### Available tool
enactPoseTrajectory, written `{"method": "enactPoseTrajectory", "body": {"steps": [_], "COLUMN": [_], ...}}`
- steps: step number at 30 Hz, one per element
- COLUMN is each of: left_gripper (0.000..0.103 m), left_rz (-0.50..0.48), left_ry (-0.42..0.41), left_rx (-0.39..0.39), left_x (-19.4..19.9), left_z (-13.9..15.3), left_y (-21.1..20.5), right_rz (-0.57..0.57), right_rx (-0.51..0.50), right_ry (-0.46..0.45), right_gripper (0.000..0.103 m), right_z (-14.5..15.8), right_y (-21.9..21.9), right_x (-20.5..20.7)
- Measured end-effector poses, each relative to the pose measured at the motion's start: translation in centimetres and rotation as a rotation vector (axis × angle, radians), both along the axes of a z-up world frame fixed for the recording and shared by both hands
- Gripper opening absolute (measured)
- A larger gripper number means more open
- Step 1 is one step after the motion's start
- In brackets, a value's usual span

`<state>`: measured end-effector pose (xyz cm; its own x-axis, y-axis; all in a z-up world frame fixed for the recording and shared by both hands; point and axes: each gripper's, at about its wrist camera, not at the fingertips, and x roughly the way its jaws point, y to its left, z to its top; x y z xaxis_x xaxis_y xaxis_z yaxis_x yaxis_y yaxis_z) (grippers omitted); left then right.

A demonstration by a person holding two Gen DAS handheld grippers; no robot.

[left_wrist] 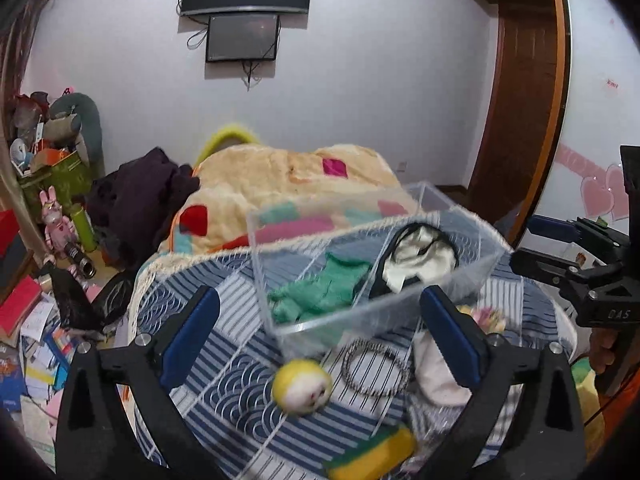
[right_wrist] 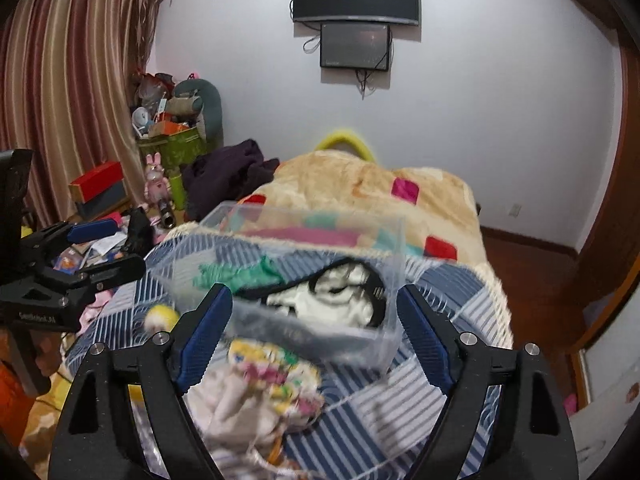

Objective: Organize soft objects
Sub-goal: 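Grasp the yellow felt ball with the left gripper while the right grasps the floral scrunchie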

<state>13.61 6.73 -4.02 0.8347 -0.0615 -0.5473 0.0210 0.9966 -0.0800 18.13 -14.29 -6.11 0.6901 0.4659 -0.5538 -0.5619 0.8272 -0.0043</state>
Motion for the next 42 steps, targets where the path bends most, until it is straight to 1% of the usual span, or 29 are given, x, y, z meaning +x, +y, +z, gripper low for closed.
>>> {"method": "enactPoseTrajectory", "body": {"steps": [4, 8, 9, 10, 11, 13, 14, 16, 17, 18, 20, 21, 22, 24, 25, 26, 27, 29, 31, 33, 36, 42], "left_gripper": [0.101, 0.101, 0.101, 0.101, 0.101, 0.101, 0.101, 0.101, 0.1, 0.098, 0.086, 0.084, 0.084, 0.079, 0.074, 0.068, 0.065, 0.051, 0.045, 0.044, 0.044, 0.044], "left_rz": [0.012, 0.02, 0.023, 0.024, 0.025, 0.018, 0.013, 0.012, 0.015, 0.016, 0.011, 0.008, 0.008, 0.006, 0.004, 0.003, 0.001, 0.004, 0.019, 0.02, 0.018, -0.008], "left_ry": [0.056, 0.117, 0.126, 0.134, 0.145, 0.158, 0.165, 0.17, 0.173, 0.175, 0.191, 0.198, 0.209, 0.214, 0.216, 0.218, 0.219, 0.222, 0.222, 0.217, 0.187, 0.107], "left_rx": [0.008, 0.007, 0.007, 0.005, 0.002, -0.007, -0.015, -0.018, -0.019, -0.022, -0.033, -0.037, -0.042, -0.05, -0.05, -0.048, -0.048, -0.045, -0.051, -0.067, -0.055, -0.026], "left_x": [-0.7, -0.9, -1.0, -0.9, -0.8, -0.7, -0.5, -0.3, -0.1, 0.0, 0.4, 0.6, 0.7, 0.7, 0.7, 0.6, 0.6, 0.5, 0.3, 0.1, -0.8, -2.6], "left_z": [-2.3, -5.0, -5.5, -6.0, -6.6, -7.2, -7.5, -7.8, -7.9, -8.1, -8.4, -8.6, -8.8, -9.1, -9.2, -9.2, -9.3, -9.5, -9.5, -9.3, -8.4, -5.4], "left_y": [0.3, 0.6, 0.6, 0.7, 0.7, 0.7, 0.7, 0.7, 0.6, 0.6, 0.6, 0.6, 0.6, 0.5, 0.5, 0.5, 0.4, 0.4, 0.6, 0.8, 0.7, 0.2], "right_rz": [0.009, -0.005, -0.011, -0.016, -0.017, -0.017, -0.017, -0.018, -0.018, -0.017, -0.021, -0.022, -0.023, -0.028, -0.03, -0.03, -0.03, -0.035, -0.042, -0.051, -0.059, -0.065], "right_rx": [-0.017, 0.011, 0.018, 0.025, 0.028, 0.035, 0.04, 0.045, 0.049, 0.053, 0.055, 0.054, 0.053, 0.06, 0.062, 0.07, 0.08, 0.102, 0.131, 0.151, 0.184, 0.221], "right_ry": [0.063, 0.128, 0.139, 0.151, 0.163, 0.18, 0.187, 0.196, 0.201, 0.205, 0.202, 0.2, 0.199, 0.184, 0.179, 0.175, 0.174, 0.169, 0.163, 0.146, 0.122, 0.052], "right_gripper": [0.082, 0.082, 0.078, 0.071, 0.067, 0.054, 0.052, 0.041, 0.038, 0.035, 0.033, 0.025, 0.019, 0.018, 0.014, 0.013, 0.013, 0.013, 0.012, 0.012, 0.012, 0.012], "right_z": [-2.6, -4.6, -4.8, -5.1, -5.2, -5.4, -5.6, -5.8, -5.8, -5.8, -5.9, -6.0, -6.0, -5.8, -5.7, -5.5, -5.4, -5.0, -4.5, -3.9, -2.8, -0.4], "right_y": [0.1, -0.4, -0.7, -0.8, -0.8, -0.9, -1.0, -1.0, -1.0, -1.0, -0.8, -0.9, -0.9, -1.0, -1.1, -1.3, -1.5, -1.9, -2.4, -3.0, -3.6, -4.4], "right_x": [-0.4, -0.5, -0.7, -0.7, -0.6, -0.4, -0.3, -0.1, 0.0, -0.1, -0.1, -0.3, -0.5, -0.7, -0.8, -1.0, -0.9, -1.1, -1.5, -2.0, -2.6, -3.4]}}
